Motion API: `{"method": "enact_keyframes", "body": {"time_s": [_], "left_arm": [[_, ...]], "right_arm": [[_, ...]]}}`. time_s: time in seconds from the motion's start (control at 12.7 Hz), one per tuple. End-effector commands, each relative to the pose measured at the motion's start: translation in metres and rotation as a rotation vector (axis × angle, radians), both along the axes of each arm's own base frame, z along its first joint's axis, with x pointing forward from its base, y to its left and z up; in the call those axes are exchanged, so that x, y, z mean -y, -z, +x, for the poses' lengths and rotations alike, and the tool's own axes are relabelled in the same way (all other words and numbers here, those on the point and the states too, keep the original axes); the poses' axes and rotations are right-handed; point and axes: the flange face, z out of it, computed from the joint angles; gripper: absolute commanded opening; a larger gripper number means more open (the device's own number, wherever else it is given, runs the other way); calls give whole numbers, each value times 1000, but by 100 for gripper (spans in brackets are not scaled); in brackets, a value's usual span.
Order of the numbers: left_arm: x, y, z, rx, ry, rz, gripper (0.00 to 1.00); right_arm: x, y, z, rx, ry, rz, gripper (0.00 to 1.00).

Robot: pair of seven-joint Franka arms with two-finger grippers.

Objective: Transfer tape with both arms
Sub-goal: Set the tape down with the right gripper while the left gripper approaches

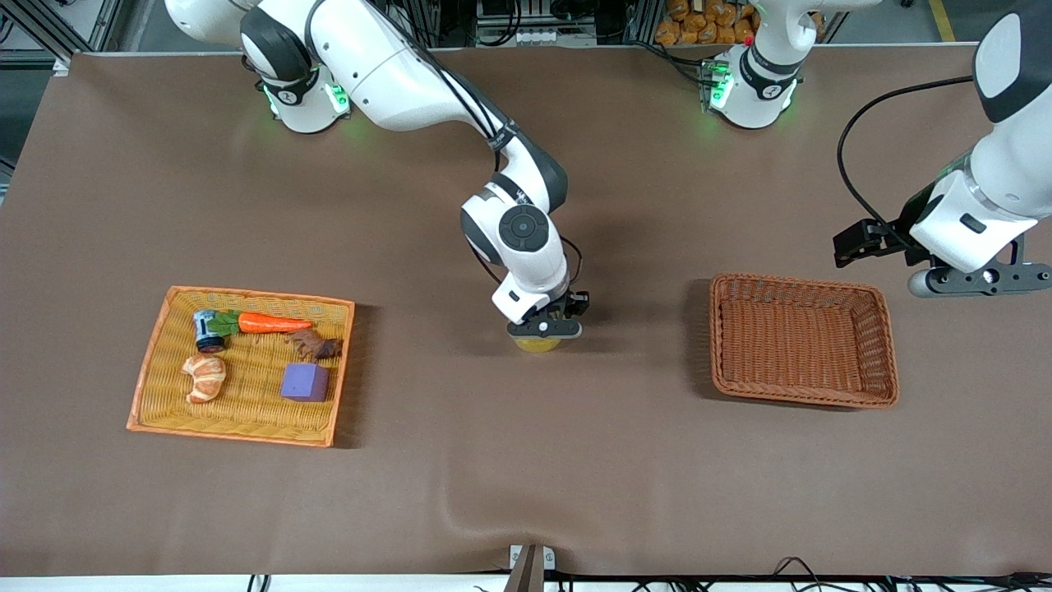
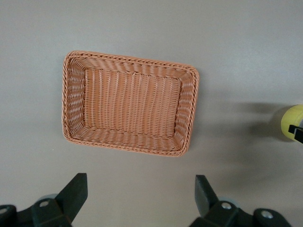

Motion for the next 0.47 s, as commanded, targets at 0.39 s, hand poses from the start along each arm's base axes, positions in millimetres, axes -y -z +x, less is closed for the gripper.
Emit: {"method": "enact_keyframes", "body": {"time_s": [0.39], "left_arm": [[79, 68, 18, 5, 44, -61, 100]], "right_arm": [[146, -189, 76, 50, 86, -9, 100]]}}
